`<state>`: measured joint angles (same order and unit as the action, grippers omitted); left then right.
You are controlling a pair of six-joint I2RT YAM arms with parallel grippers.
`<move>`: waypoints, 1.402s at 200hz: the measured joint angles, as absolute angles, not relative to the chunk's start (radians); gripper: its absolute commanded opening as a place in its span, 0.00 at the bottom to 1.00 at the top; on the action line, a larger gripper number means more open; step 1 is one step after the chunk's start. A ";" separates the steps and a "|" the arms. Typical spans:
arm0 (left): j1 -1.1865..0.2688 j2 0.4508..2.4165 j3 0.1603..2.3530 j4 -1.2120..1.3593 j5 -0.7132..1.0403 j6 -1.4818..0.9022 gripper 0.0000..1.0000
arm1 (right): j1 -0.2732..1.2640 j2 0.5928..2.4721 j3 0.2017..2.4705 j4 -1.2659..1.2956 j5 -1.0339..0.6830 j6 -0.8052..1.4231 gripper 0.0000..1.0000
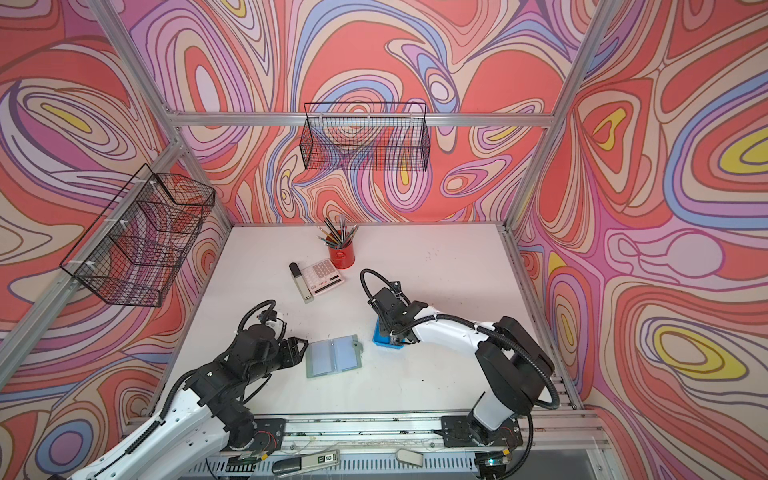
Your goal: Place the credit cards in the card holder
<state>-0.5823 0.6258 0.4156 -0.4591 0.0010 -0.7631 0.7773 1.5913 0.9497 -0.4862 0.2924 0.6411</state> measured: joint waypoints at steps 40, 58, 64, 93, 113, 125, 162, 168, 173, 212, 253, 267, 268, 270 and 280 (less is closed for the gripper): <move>-0.582 0.630 0.416 -0.459 0.001 -0.763 0.54 | 0.777 1.591 0.950 -0.482 0.285 0.641 0.40; -0.582 0.629 0.416 -0.459 0.001 -0.764 0.54 | 0.777 1.593 0.950 -0.469 0.264 0.641 0.41; -0.582 0.628 0.416 -0.459 0.001 -0.763 0.54 | 0.776 1.594 0.950 -0.462 0.257 0.642 0.41; -0.582 0.617 0.416 -0.459 0.001 -0.763 0.54 | 0.765 1.598 0.942 -0.421 0.216 0.650 0.41; -0.582 0.612 0.416 -0.460 0.001 -0.763 0.54 | 0.750 1.597 0.927 -0.381 0.181 0.657 0.41; -0.582 0.610 0.416 -0.460 0.001 -0.763 0.54 | 0.739 1.594 0.916 -0.361 0.157 0.665 0.46; -0.582 0.609 0.416 -0.460 0.001 -0.764 0.54 | 0.722 1.580 0.888 -0.340 0.109 0.694 0.52; -0.582 0.609 0.416 -0.459 0.001 -0.764 0.54 | 0.720 1.578 0.884 -0.336 0.104 0.697 0.51; -0.582 0.609 0.416 -0.459 0.001 -0.764 0.54 | 0.719 1.578 0.882 -0.332 0.098 0.698 0.50; -0.582 0.609 0.416 -0.459 0.010 -0.764 0.54 | 0.698 1.568 0.852 -0.278 0.046 0.712 0.48; -0.582 0.601 0.416 -0.460 0.011 -0.764 0.54 | 0.671 1.526 0.821 -0.231 -0.011 0.725 0.53; -0.582 0.593 0.416 -0.460 0.011 -0.764 0.54 | 0.656 1.514 0.807 -0.207 -0.036 0.728 0.53; -0.582 0.593 0.416 -0.460 0.011 -0.764 0.54 | 0.653 1.512 0.805 -0.204 -0.039 0.728 0.53; -0.582 0.592 0.416 -0.460 0.011 -0.764 0.54 | 0.652 1.511 0.803 -0.201 -0.043 0.728 0.53; -0.582 0.589 0.416 -0.460 0.011 -0.764 0.54 | 0.639 1.505 0.789 -0.182 -0.062 0.733 0.53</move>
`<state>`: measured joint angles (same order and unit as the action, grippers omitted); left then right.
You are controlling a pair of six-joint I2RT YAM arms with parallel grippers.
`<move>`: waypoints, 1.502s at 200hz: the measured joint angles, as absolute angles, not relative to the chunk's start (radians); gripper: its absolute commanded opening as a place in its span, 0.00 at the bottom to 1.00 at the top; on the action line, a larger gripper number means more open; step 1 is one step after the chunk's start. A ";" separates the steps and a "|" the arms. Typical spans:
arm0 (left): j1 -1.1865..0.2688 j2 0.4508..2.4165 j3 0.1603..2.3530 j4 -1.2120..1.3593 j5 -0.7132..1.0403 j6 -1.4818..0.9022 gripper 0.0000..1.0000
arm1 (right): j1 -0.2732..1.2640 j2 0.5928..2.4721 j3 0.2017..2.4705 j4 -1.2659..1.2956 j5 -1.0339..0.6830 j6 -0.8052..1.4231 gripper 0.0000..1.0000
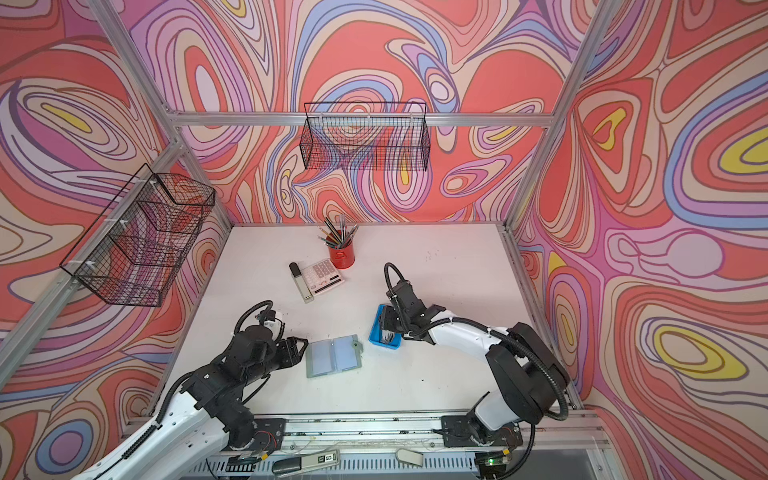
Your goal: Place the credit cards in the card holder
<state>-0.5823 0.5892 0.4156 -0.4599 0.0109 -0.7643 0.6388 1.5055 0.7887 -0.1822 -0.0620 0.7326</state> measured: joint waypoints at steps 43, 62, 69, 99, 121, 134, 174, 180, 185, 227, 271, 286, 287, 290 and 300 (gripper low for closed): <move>-0.582 0.589 0.414 -0.460 0.011 -0.767 0.54 | 0.607 1.484 0.744 -0.164 -0.096 0.748 0.46; -0.582 0.589 0.414 -0.460 0.011 -0.768 0.54 | 0.603 1.465 0.740 -0.164 -0.096 0.751 0.41; -0.582 0.589 0.414 -0.460 0.011 -0.768 0.54 | 0.603 1.458 0.740 -0.164 -0.097 0.752 0.41; -0.582 0.590 0.414 -0.460 0.011 -0.771 0.54 | 0.601 1.438 0.740 -0.164 -0.098 0.752 0.38; -0.582 0.590 0.414 -0.460 0.011 -0.771 0.54 | 0.601 1.433 0.739 -0.165 -0.097 0.753 0.32; -0.582 0.590 0.413 -0.460 0.011 -0.771 0.54 | 0.601 1.428 0.739 -0.170 -0.094 0.752 0.28; -0.582 0.590 0.413 -0.460 0.011 -0.771 0.54 | 0.598 1.406 0.733 -0.183 -0.074 0.750 0.12; -0.582 0.590 0.413 -0.460 0.011 -0.771 0.54 | 0.598 1.405 0.733 -0.187 -0.068 0.750 0.09; -0.582 0.590 0.413 -0.460 0.011 -0.771 0.54 | 0.598 1.404 0.733 -0.190 -0.067 0.752 0.07; -0.582 0.590 0.411 -0.460 0.011 -0.775 0.54 | 0.597 1.390 0.733 -0.234 -0.021 0.746 0.00; -0.582 0.590 0.409 -0.460 0.016 -0.783 0.54 | 0.596 1.309 0.734 -0.314 0.053 0.742 0.00; -0.582 0.588 0.403 -0.459 0.019 -0.788 0.54 | 0.597 1.269 0.737 -0.346 0.078 0.740 0.00; -0.582 0.588 0.402 -0.459 0.020 -0.789 0.54 | 0.597 1.267 0.737 -0.348 0.079 0.739 0.00; -0.582 0.588 0.400 -0.459 0.020 -0.789 0.54 | 0.597 1.259 0.739 -0.355 0.084 0.738 0.00; -0.582 0.583 0.391 -0.458 0.020 -0.794 0.54 | 0.596 1.234 0.746 -0.377 0.098 0.737 0.00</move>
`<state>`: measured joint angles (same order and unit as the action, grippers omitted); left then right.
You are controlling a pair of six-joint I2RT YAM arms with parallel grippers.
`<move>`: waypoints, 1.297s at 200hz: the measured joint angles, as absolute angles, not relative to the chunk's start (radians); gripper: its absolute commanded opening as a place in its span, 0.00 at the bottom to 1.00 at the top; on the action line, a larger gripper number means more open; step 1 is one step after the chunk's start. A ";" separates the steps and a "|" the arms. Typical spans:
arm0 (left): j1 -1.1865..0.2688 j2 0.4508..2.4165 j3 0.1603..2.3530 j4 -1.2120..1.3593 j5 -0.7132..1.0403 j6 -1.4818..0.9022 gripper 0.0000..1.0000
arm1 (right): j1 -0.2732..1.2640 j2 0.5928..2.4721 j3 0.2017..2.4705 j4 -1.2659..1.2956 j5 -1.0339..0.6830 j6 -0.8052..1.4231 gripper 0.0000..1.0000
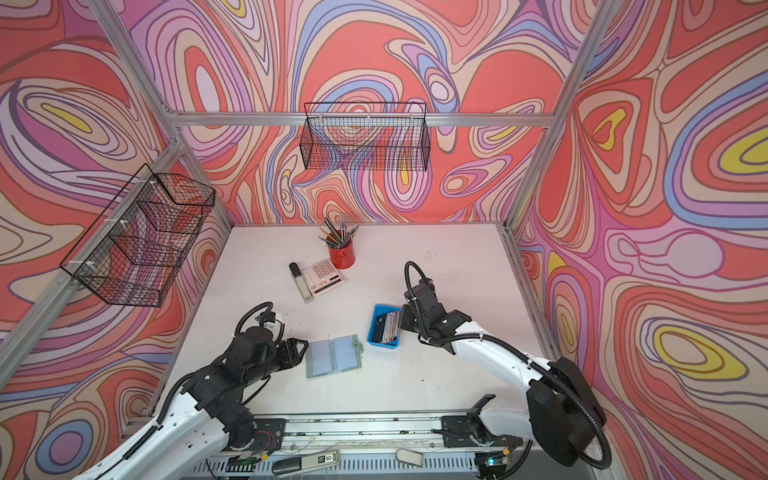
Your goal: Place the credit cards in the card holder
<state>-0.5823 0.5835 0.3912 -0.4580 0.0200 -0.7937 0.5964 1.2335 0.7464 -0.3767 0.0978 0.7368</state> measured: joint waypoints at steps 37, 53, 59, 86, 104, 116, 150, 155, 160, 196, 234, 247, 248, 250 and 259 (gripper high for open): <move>-0.582 0.571 0.350 -0.451 0.021 -0.817 0.55 | 0.596 1.126 0.791 -0.458 0.138 0.734 0.00; -0.582 0.566 0.332 -0.452 0.019 -0.828 0.55 | 0.597 1.065 0.794 -0.476 0.138 0.736 0.00; -0.582 0.564 0.327 -0.452 0.018 -0.833 0.55 | 0.598 1.045 0.794 -0.480 0.138 0.738 0.00; -0.582 0.558 0.308 -0.451 0.012 -0.846 0.55 | 0.659 0.981 0.786 -0.449 0.134 0.765 0.00; -0.582 0.556 0.298 -0.451 0.006 -0.855 0.54 | 0.790 0.997 0.782 -0.397 0.160 0.789 0.00; -0.582 0.555 0.285 -0.451 -0.001 -0.865 0.53 | 0.894 1.040 0.784 -0.352 0.184 0.799 0.00; -0.582 0.548 0.249 -0.453 -0.015 -0.887 0.53 | 1.084 1.230 0.791 -0.205 0.229 0.825 0.00; -0.582 0.547 0.246 -0.452 -0.017 -0.889 0.53 | 1.092 1.253 0.791 -0.181 0.229 0.829 0.00; -0.582 0.544 0.244 -0.453 -0.020 -0.892 0.53 | 1.100 1.277 0.791 -0.154 0.229 0.832 0.00; -0.582 0.537 0.226 -0.452 -0.033 -0.907 0.52 | 1.134 1.407 0.785 0.025 0.230 0.865 0.00; -0.582 0.545 0.192 -0.447 -0.039 -0.921 0.52 | 1.148 1.499 0.784 0.160 0.208 0.899 0.00; -0.582 0.559 0.184 -0.445 -0.043 -0.925 0.51 | 1.148 1.533 0.784 0.195 0.195 0.911 0.00; -0.582 0.561 0.184 -0.444 -0.043 -0.925 0.51 | 1.148 1.537 0.784 0.198 0.194 0.912 0.00; -0.582 0.562 0.184 -0.442 -0.044 -0.925 0.51 | 1.148 1.541 0.784 0.202 0.192 0.913 0.00; -0.582 0.569 0.184 -0.435 -0.047 -0.928 0.51 | 1.148 1.562 0.784 0.222 0.185 0.920 0.00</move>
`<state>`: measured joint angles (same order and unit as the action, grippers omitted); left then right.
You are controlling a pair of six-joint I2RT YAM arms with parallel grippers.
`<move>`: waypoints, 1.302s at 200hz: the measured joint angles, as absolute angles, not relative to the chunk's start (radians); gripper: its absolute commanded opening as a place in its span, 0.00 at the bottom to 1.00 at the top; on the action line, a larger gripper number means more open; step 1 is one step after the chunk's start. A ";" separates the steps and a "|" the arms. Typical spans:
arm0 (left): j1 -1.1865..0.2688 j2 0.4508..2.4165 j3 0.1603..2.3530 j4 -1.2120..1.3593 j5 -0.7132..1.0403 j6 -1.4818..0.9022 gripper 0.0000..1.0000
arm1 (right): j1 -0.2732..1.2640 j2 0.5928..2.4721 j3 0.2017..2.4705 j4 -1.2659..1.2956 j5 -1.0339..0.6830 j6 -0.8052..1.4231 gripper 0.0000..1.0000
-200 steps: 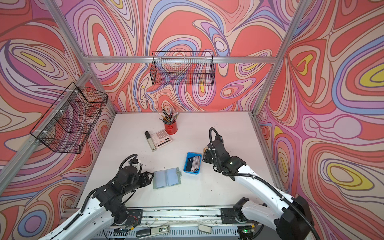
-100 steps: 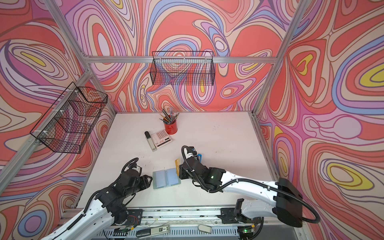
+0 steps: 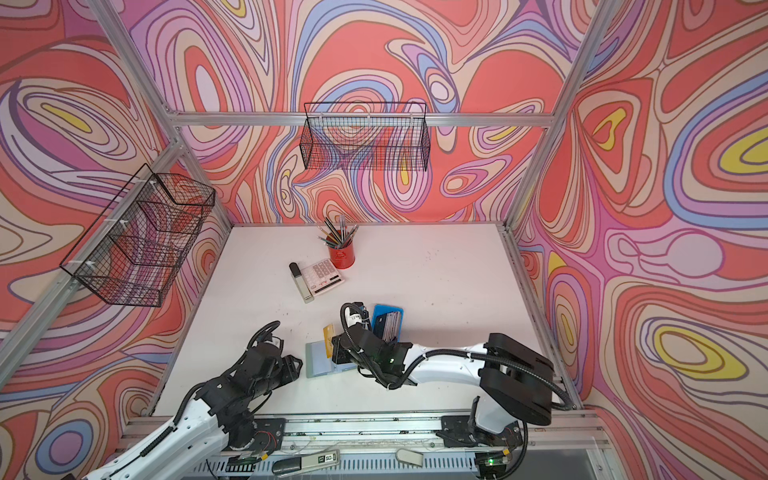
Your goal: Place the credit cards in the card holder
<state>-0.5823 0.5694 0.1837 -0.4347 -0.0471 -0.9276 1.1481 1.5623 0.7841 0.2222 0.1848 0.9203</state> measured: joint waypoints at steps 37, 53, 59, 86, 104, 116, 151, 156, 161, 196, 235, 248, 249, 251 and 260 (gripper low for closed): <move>-0.582 0.587 0.184 -0.415 -0.053 -0.929 0.50 | 1.148 1.638 0.785 0.282 0.157 0.945 0.00; -0.582 0.591 0.184 -0.410 -0.053 -0.930 0.50 | 1.148 1.665 0.785 0.303 0.149 0.955 0.00; -0.582 0.592 0.184 -0.408 -0.053 -0.932 0.50 | 1.148 1.673 0.785 0.305 0.149 0.959 0.00; -0.582 0.594 0.184 -0.406 -0.048 -0.932 0.49 | 1.141 1.689 0.785 0.303 0.149 0.971 0.00; -0.582 0.598 0.187 -0.405 -0.039 -0.931 0.49 | 1.128 1.687 0.777 0.315 0.150 0.978 0.00; -0.582 0.602 0.193 -0.399 -0.026 -0.930 0.50 | 1.117 1.680 0.760 0.318 0.150 0.982 0.00; -0.582 0.640 0.202 -0.347 0.013 -0.917 0.50 | 1.092 1.663 0.722 0.325 0.149 0.988 0.00; -0.582 0.649 0.205 -0.341 0.017 -0.917 0.50 | 1.091 1.663 0.718 0.329 0.149 0.989 0.00; -0.582 0.661 0.208 -0.336 0.022 -0.915 0.50 | 1.089 1.663 0.714 0.331 0.145 0.990 0.00; -0.582 0.733 0.218 -0.294 0.042 -0.909 0.49 | 1.085 1.665 0.703 0.358 0.117 0.994 0.00; -0.582 0.777 0.219 -0.249 0.045 -0.909 0.49 | 1.086 1.681 0.703 0.387 0.094 0.997 0.00; -0.582 0.782 0.219 -0.241 0.045 -0.909 0.49 | 1.085 1.690 0.703 0.391 0.088 0.998 0.00; -0.582 0.782 0.219 -0.241 0.045 -0.909 0.49 | 1.085 1.691 0.703 0.392 0.088 0.999 0.00; -0.582 0.782 0.219 -0.239 0.045 -0.909 0.49 | 1.085 1.692 0.703 0.392 0.088 0.999 0.00; -0.582 0.782 0.219 -0.237 0.045 -0.909 0.49 | 1.085 1.698 0.703 0.394 0.085 1.001 0.00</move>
